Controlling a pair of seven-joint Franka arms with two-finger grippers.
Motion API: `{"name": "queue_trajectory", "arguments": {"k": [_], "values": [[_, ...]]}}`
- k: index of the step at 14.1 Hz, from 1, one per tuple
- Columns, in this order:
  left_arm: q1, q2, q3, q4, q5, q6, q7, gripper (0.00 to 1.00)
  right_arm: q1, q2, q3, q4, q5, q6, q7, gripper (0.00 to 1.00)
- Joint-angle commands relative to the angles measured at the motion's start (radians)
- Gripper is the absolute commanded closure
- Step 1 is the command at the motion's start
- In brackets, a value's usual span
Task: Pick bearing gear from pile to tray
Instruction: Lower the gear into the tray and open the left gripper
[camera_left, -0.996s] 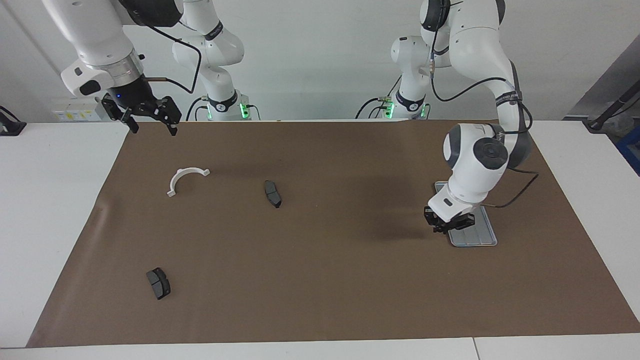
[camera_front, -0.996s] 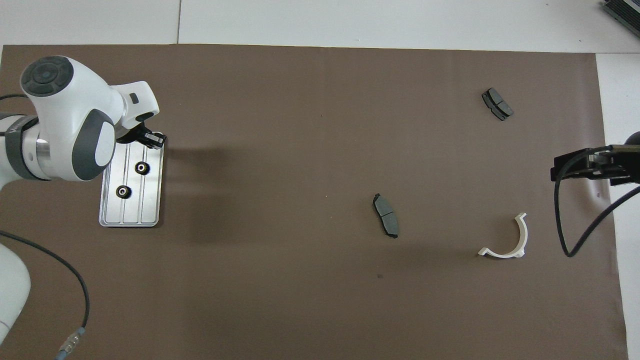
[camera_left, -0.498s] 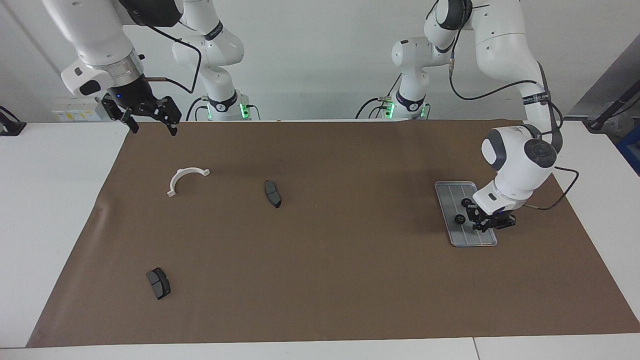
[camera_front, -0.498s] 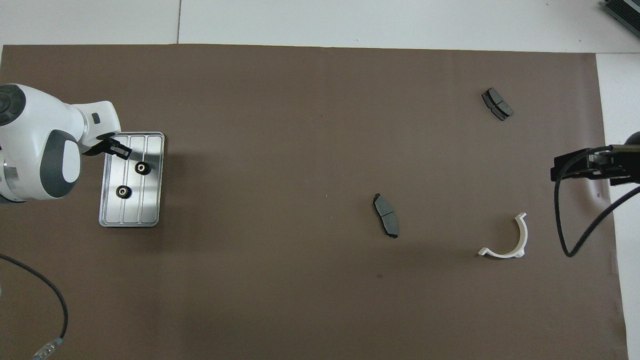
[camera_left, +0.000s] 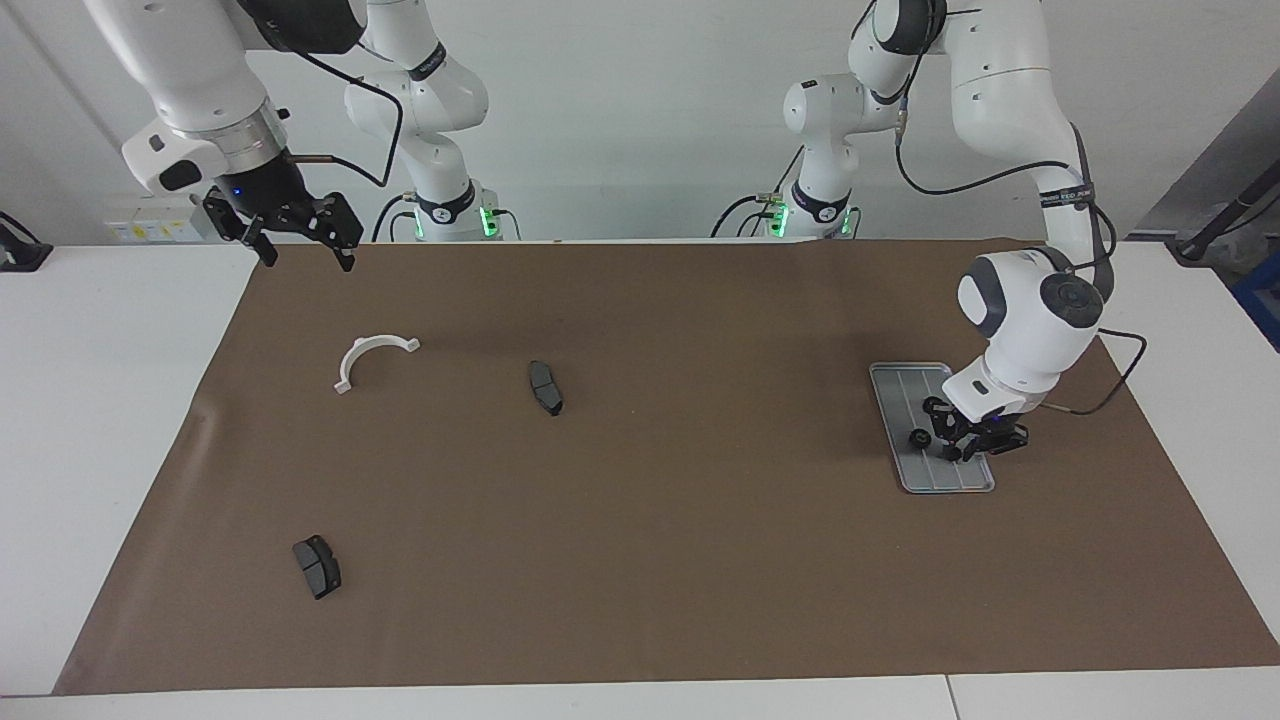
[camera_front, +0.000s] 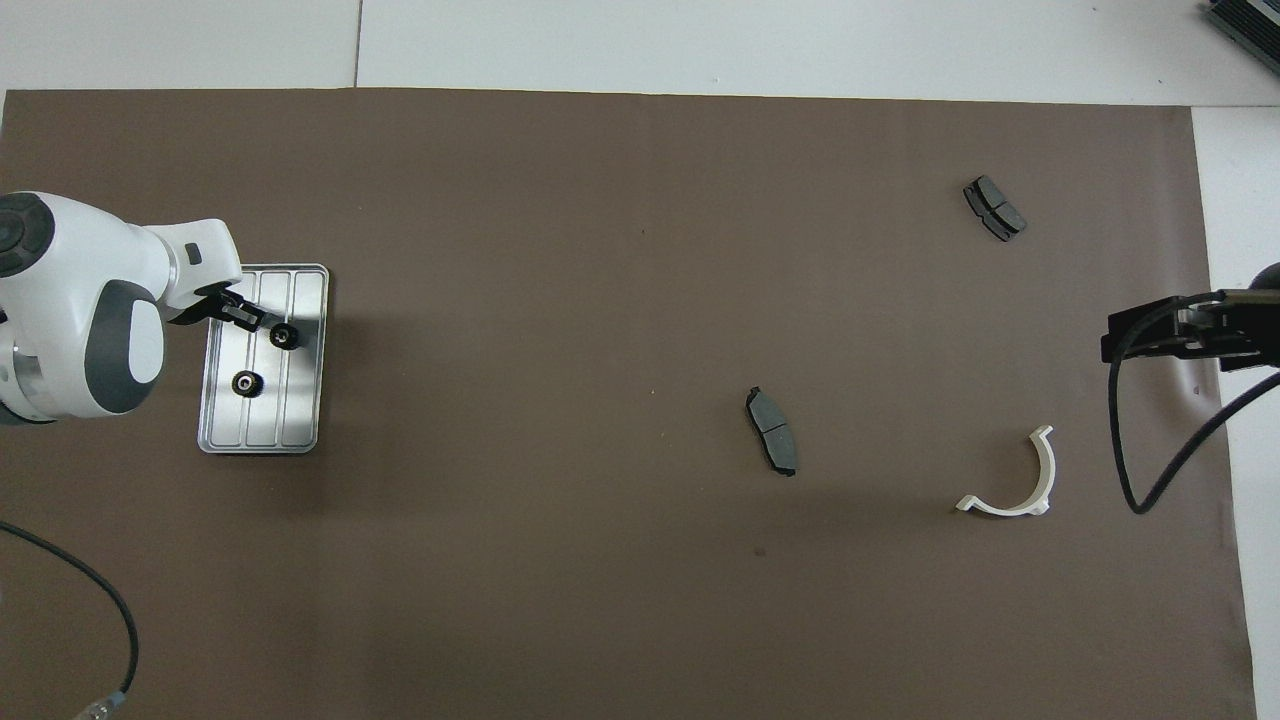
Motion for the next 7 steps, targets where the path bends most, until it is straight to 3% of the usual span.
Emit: {"name": "queue_trajectory", "arguments": {"k": [1, 7], "values": [[0.007, -0.030, -0.008, -0.009, -0.003, -0.019, 0.010, 0.51, -0.007, -0.020, 0.003, -0.030, 0.004, 0.029, -0.005, 0.00], [-0.027, -0.085, -0.014, 0.281, -0.052, -0.474, -0.075, 0.51, -0.005, -0.020, 0.003, -0.031, 0.004, 0.029, -0.004, 0.00]]}}
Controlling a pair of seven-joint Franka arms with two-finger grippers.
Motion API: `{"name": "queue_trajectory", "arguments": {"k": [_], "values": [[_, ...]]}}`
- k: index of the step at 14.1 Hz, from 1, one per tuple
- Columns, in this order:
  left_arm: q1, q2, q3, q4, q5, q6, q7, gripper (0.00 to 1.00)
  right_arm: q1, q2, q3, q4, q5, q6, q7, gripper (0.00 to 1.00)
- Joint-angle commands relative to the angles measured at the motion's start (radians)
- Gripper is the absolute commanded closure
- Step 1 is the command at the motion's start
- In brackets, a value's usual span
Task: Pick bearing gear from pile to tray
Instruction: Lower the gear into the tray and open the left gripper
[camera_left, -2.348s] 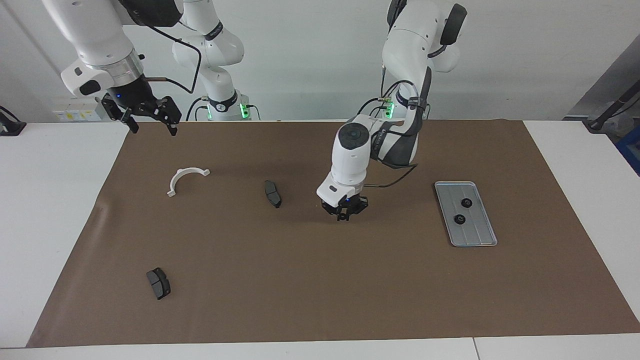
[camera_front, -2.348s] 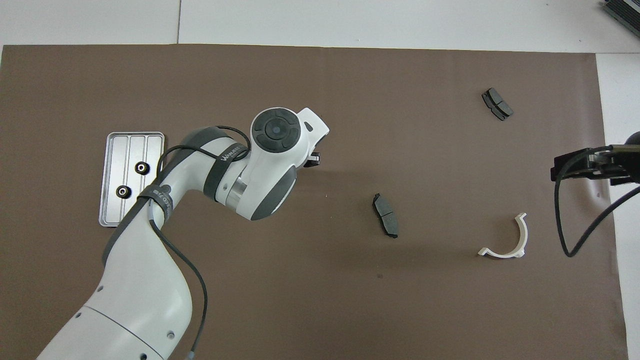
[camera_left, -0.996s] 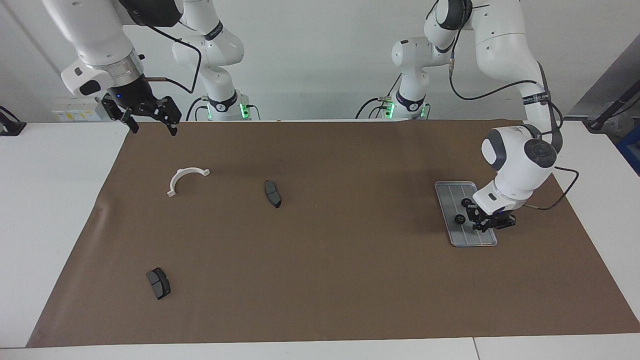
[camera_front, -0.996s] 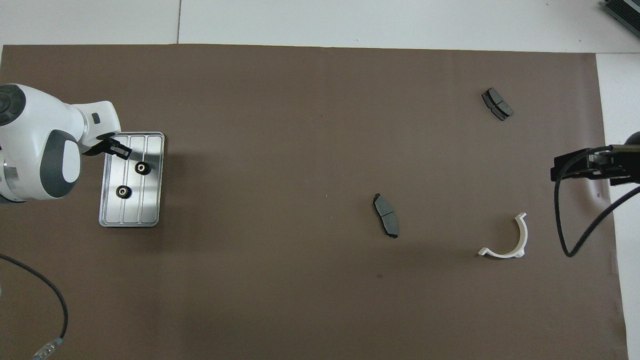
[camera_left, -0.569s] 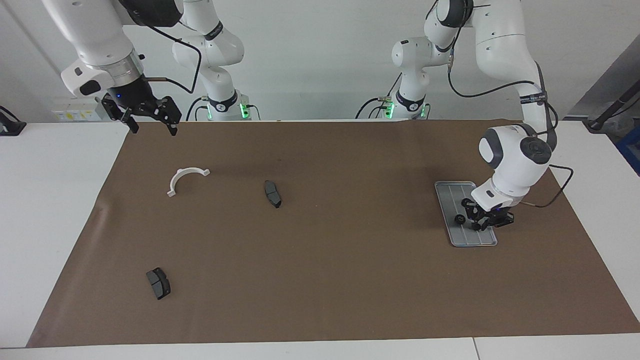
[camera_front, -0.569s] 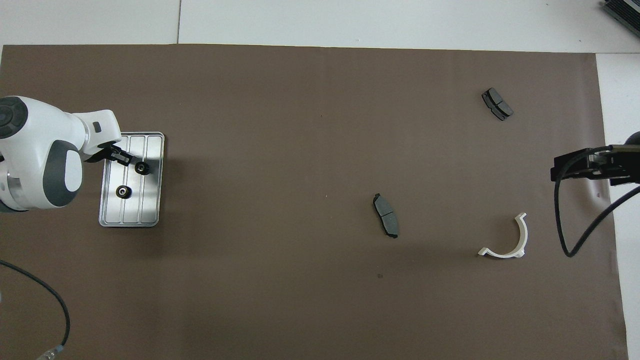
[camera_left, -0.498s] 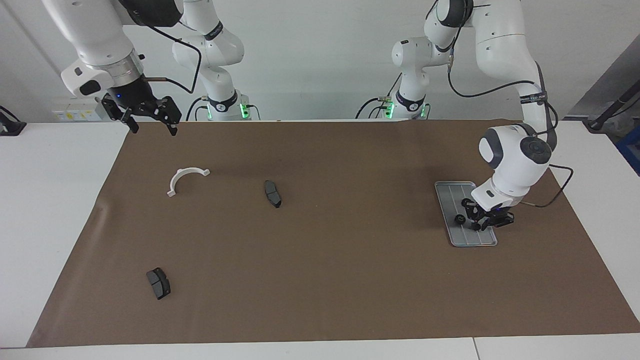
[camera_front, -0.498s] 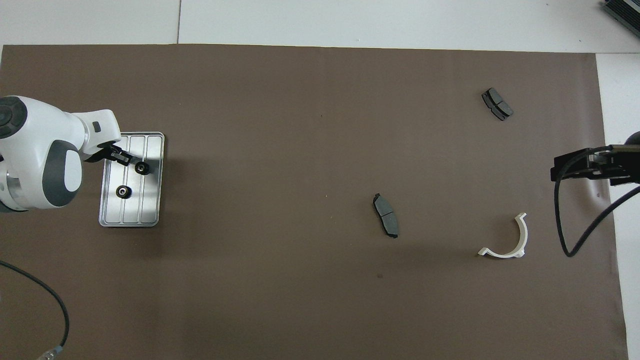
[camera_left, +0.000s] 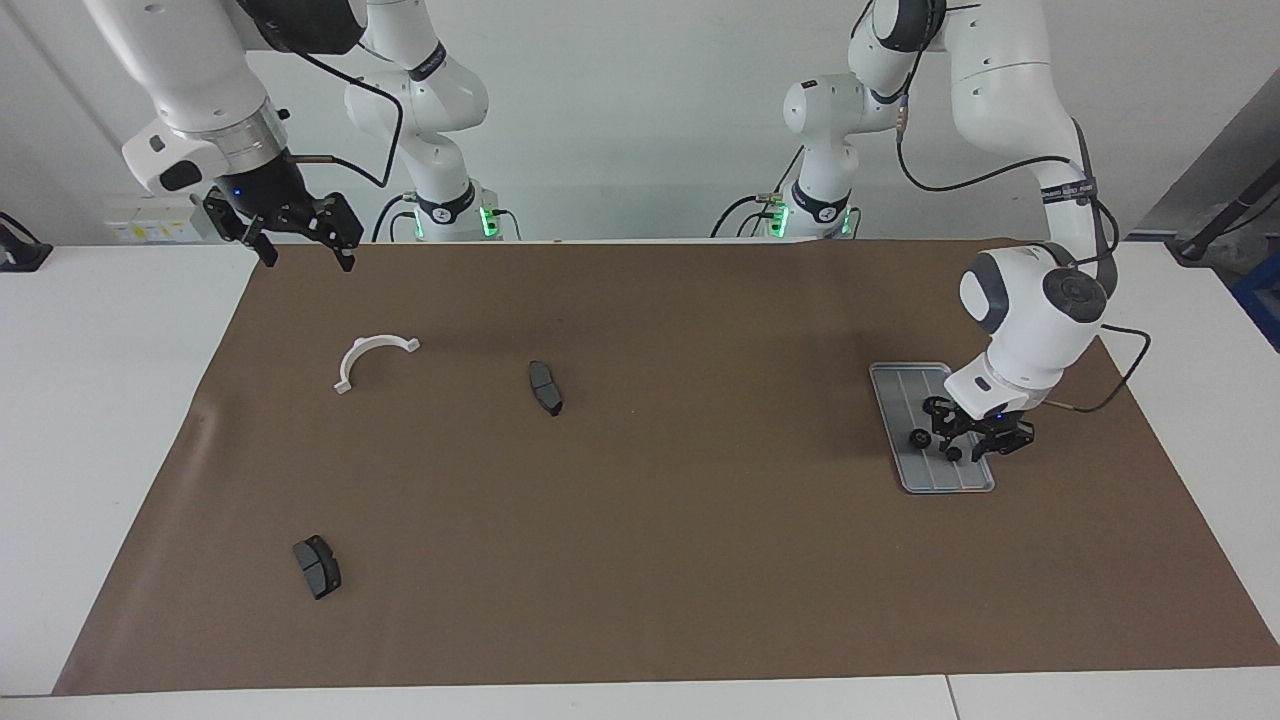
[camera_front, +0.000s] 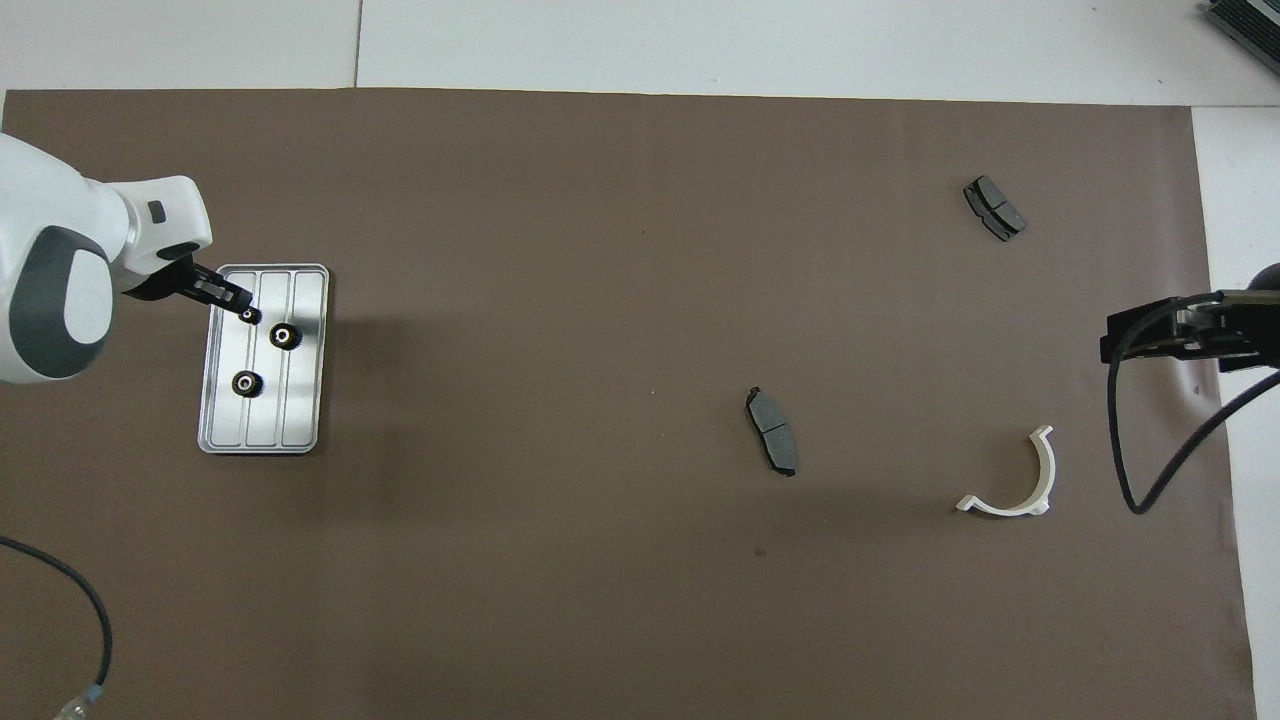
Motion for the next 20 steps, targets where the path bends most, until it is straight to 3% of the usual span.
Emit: {"name": "queue_trajectory", "arguments": {"k": [1, 3, 5, 7, 8, 9, 12, 15, 20], "values": [[-0.036, -0.045, 0.006, 0.114, -0.014, -0.189, -0.060, 0.51, -0.007, -0.020, 0.003, -0.027, 0.004, 0.029, -0.003, 0.00], [-0.043, -0.051, 0.005, 0.183, -0.013, -0.298, -0.070, 0.51, -0.007, -0.020, 0.003, -0.027, 0.004, 0.029, -0.005, 0.00], [-0.043, -0.080, 0.003, 0.231, -0.014, -0.382, -0.070, 0.44, -0.005, -0.020, 0.003, -0.029, 0.004, 0.029, -0.005, 0.00], [-0.068, -0.143, 0.001, 0.229, -0.014, -0.418, -0.114, 0.24, -0.007, -0.020, 0.003, -0.029, 0.004, 0.029, -0.005, 0.00], [-0.085, -0.169, 0.001, 0.229, -0.014, -0.435, -0.154, 0.07, -0.007, -0.020, 0.003, -0.029, 0.004, 0.029, -0.005, 0.00], [-0.103, -0.190, 0.001, 0.231, -0.013, -0.444, -0.188, 0.00, -0.007, -0.020, 0.003, -0.029, 0.004, 0.029, -0.005, 0.00], [-0.171, -0.207, 0.006, 0.234, -0.007, -0.493, -0.273, 0.00, -0.007, -0.020, 0.003, -0.029, 0.004, 0.029, -0.005, 0.00], [-0.174, -0.215, 0.003, 0.286, -0.016, -0.563, -0.304, 0.00, -0.007, -0.020, 0.003, -0.029, 0.004, 0.029, -0.005, 0.00], [-0.160, -0.272, -0.006, 0.232, -0.014, -0.512, -0.335, 0.00, -0.007, -0.020, 0.003, -0.029, 0.004, 0.029, -0.005, 0.00]]}}
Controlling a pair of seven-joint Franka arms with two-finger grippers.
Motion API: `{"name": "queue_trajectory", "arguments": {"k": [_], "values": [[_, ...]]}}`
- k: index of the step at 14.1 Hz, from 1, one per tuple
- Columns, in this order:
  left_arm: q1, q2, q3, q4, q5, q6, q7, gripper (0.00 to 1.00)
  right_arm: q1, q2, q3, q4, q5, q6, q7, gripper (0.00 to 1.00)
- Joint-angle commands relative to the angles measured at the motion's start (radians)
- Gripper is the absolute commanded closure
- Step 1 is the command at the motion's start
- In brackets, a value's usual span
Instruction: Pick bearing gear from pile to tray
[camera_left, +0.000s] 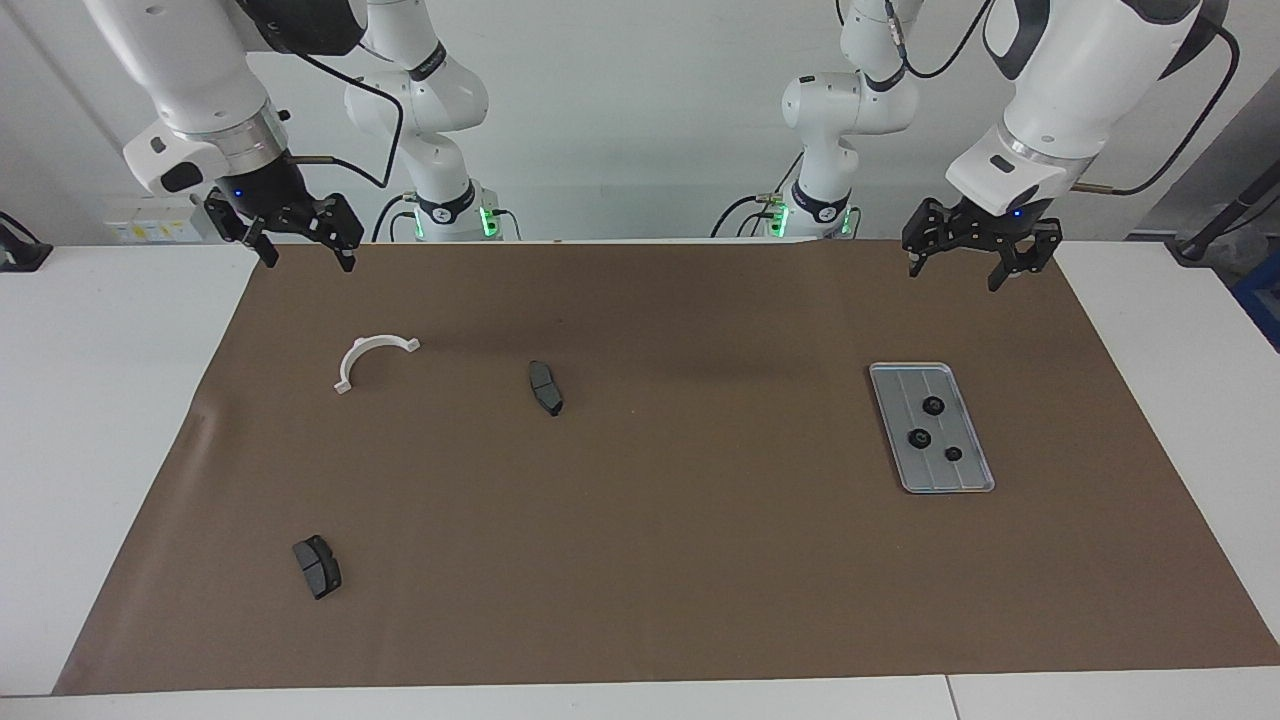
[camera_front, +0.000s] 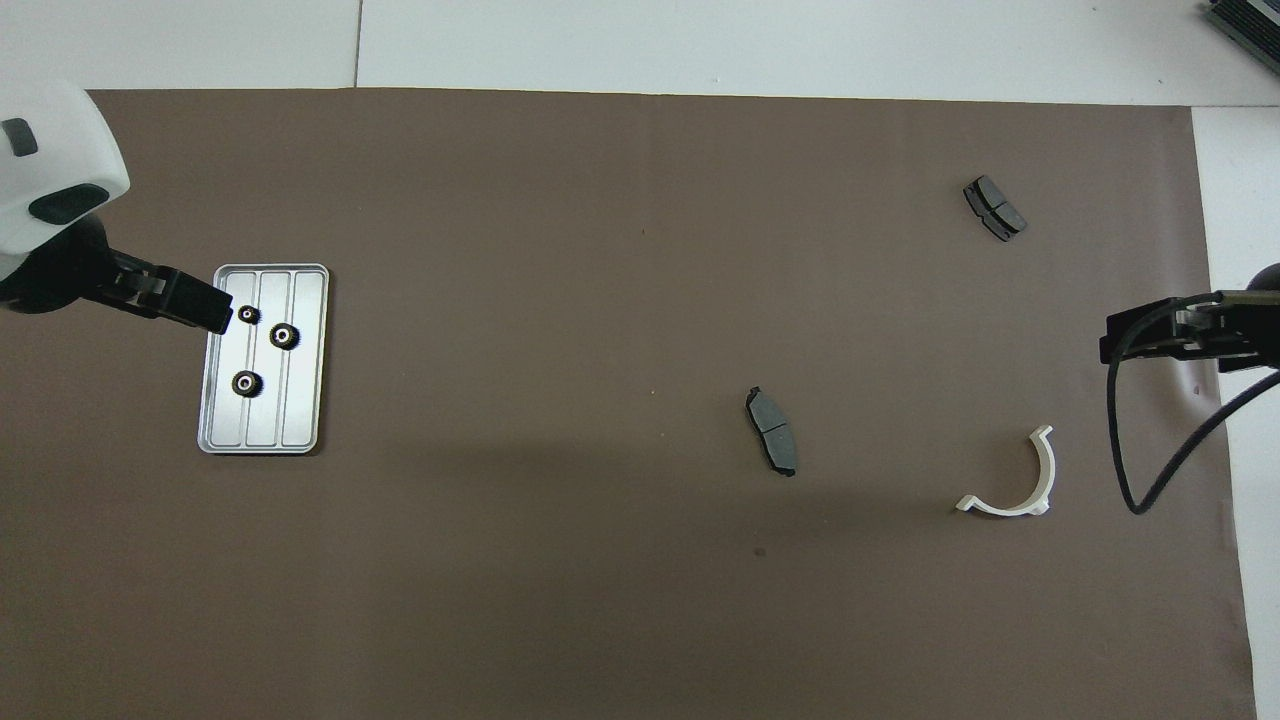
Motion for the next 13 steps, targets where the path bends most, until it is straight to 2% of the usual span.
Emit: {"name": "queue_trajectory", "arguments": {"k": [1, 13], "values": [[0.011, -0.036, 0.009, -0.043, -0.011, 0.020, -0.015, 0.00, -0.007, -0.020, 0.003, -0.028, 0.004, 0.029, -0.005, 0.00], [0.020, -0.039, 0.012, -0.047, -0.009, 0.018, -0.007, 0.00, -0.007, -0.020, 0.003, -0.028, 0.004, 0.029, -0.005, 0.00]]}}
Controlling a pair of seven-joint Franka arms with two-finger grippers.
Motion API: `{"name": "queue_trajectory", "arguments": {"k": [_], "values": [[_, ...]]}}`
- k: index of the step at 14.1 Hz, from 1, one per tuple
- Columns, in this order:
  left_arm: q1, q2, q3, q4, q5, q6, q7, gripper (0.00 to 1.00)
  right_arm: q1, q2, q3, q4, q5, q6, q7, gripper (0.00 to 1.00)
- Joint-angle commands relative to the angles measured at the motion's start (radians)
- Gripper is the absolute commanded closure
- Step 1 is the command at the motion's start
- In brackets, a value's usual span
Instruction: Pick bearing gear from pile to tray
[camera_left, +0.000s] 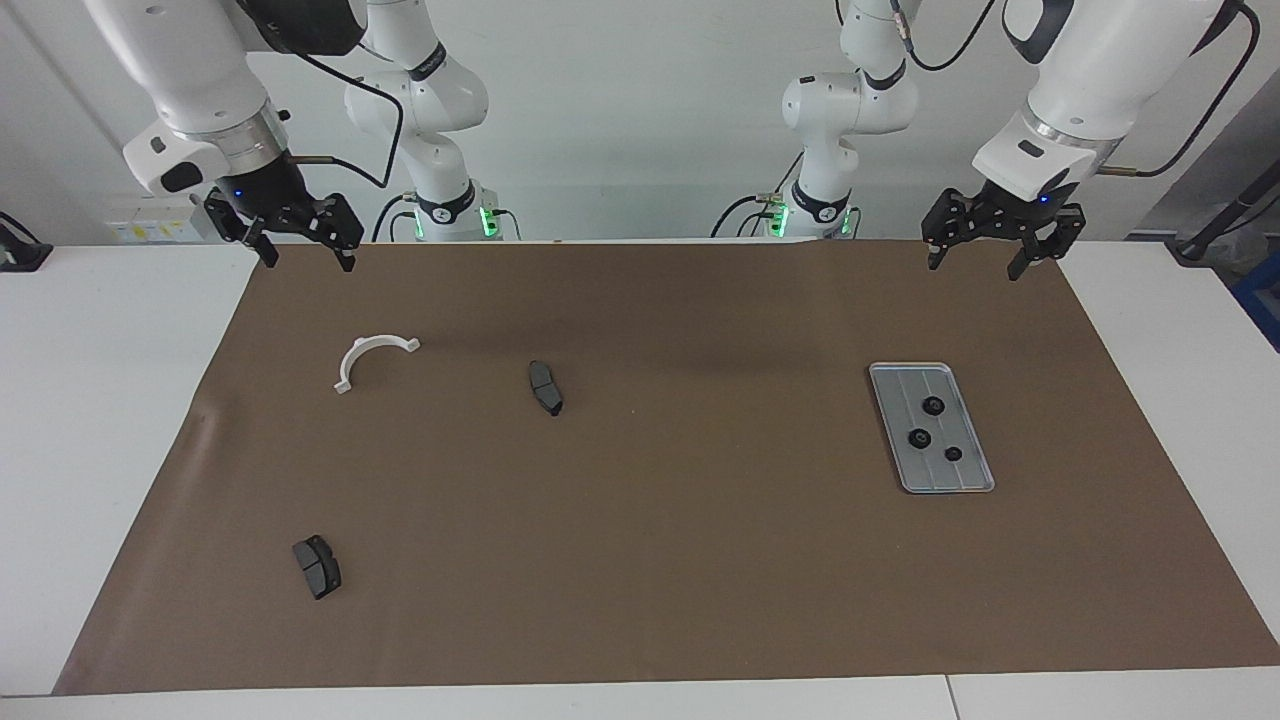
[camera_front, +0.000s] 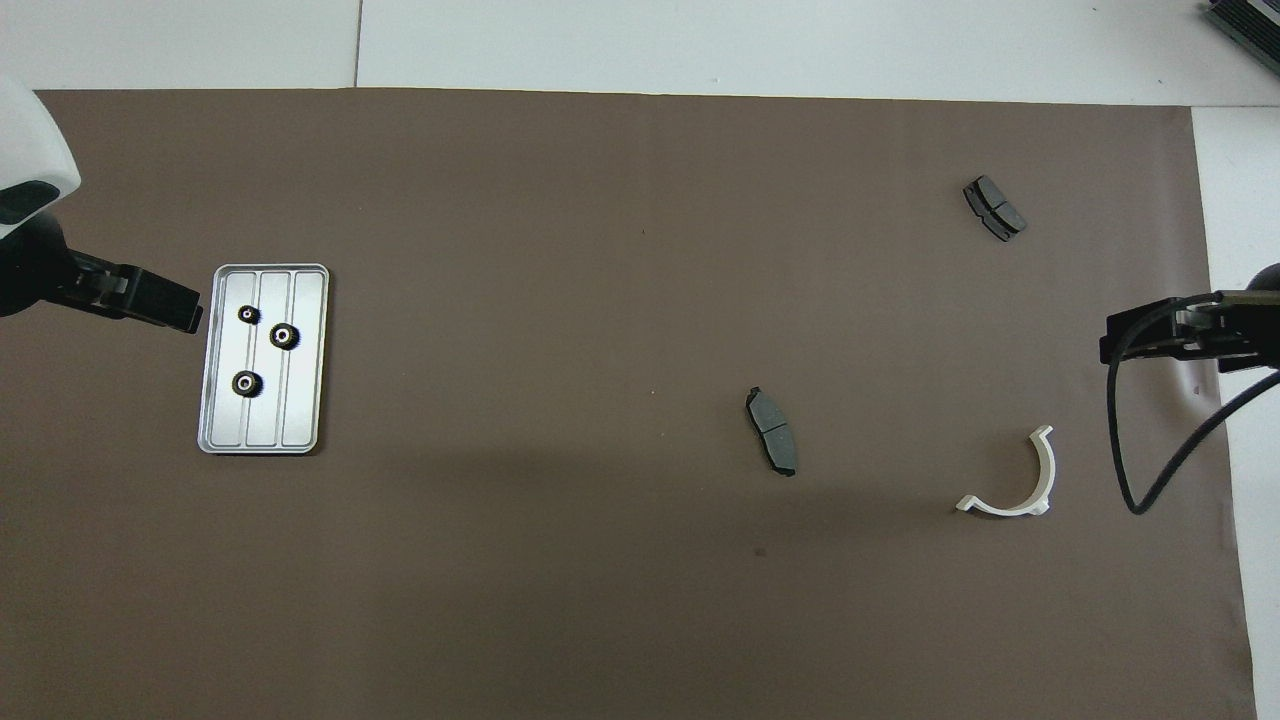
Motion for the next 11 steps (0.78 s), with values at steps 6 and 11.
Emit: {"name": "queue_trajectory", "arguments": {"k": [6, 11], "values": [[0.006, -0.029, 0.000, -0.037, -0.009, 0.015, -0.003, 0.00, -0.005, -0.020, 0.003, -0.028, 0.004, 0.029, -0.003, 0.00], [0.006, -0.029, 0.000, -0.036, -0.009, 0.018, -0.003, 0.00, -0.005, -0.020, 0.003, -0.028, 0.004, 0.029, -0.003, 0.00]]}}
